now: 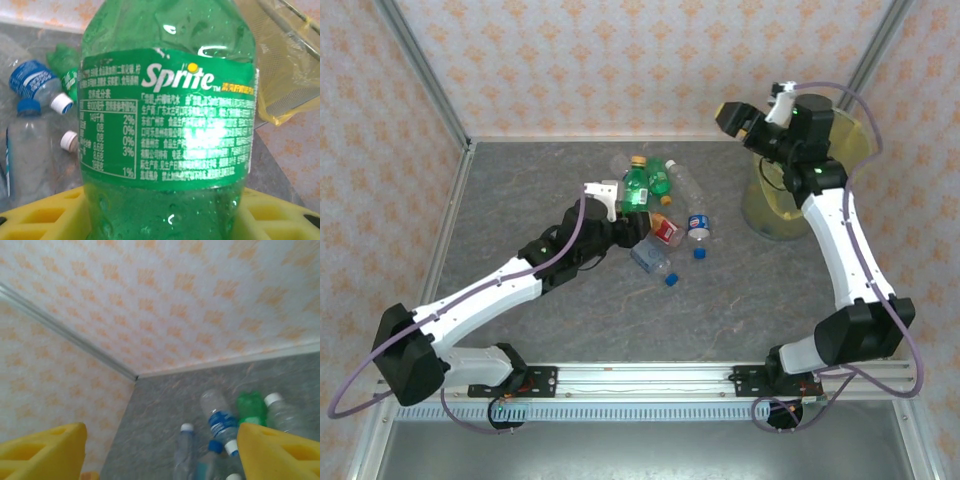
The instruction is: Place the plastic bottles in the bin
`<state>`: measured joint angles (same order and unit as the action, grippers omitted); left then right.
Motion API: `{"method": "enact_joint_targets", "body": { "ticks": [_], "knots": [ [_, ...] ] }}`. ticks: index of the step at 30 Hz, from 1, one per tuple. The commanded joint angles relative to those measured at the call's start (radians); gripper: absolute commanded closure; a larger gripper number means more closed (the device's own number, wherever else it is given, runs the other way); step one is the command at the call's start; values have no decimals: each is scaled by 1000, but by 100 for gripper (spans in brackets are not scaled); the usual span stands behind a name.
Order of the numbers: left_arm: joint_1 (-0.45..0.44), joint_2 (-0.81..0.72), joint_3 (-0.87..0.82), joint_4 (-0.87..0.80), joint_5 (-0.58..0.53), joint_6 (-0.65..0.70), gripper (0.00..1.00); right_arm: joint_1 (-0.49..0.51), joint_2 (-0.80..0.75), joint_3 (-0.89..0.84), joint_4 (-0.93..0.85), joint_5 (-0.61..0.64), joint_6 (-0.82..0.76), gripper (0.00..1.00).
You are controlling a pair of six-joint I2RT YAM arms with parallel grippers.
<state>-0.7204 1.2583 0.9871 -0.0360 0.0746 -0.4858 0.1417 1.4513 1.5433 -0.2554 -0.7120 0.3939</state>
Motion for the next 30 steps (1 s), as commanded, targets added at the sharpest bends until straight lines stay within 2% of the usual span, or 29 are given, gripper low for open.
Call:
{"method": "enact_joint_targets", "body": {
  "ticks": [1, 10, 17, 21, 25, 30],
  "knots": [
    [-11, 39, 81, 1, 16, 107, 55, 68, 37, 68, -67, -77, -57, 25],
    [-23, 89, 163, -17, 28, 171, 55, 203, 131, 148, -148, -142, -101, 32],
    [-23, 92, 179, -20, 34, 178, 55, 238, 186, 199, -196, -170, -123, 41],
    [-23, 94, 179, -22, 34, 177, 55, 247, 199, 220, -194, -190, -123, 42],
    [-24, 93, 176, -18, 39, 166, 55, 248, 204, 230, -204, -198, -130, 52],
    [-24, 92, 170, -16, 39, 157, 55, 248, 204, 231, -211, -210, -133, 74]
  ]
}}
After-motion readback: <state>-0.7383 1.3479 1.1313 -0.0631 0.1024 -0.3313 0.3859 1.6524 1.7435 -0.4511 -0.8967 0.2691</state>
